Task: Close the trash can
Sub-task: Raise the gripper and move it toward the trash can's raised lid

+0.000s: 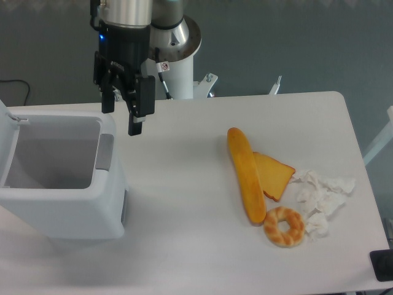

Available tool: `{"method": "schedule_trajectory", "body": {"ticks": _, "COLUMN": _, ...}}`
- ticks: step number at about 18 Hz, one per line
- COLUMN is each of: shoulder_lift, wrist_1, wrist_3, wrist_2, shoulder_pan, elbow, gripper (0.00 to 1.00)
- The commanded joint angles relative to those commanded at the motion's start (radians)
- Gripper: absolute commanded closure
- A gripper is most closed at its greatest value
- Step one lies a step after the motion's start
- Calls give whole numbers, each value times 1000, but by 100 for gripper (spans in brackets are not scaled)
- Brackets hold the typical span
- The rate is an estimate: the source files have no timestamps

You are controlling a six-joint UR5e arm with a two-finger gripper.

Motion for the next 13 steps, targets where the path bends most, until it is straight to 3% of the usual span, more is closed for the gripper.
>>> {"method": "schedule_trajectory", "body": {"ticks": 7, "shoulder_lift": 11, "wrist_1": 0, "wrist_3": -100, "wrist_2": 0, "shoulder_pan": 5, "elbow": 5, "gripper": 0}}
{"method": "schedule_trajectory", "body": {"ticks": 13, "shoulder_lift": 11, "wrist_1": 0, "wrist_3": -317, "wrist_2": -2, "shoulder_pan": -3, "elbow": 25, "gripper": 0}}
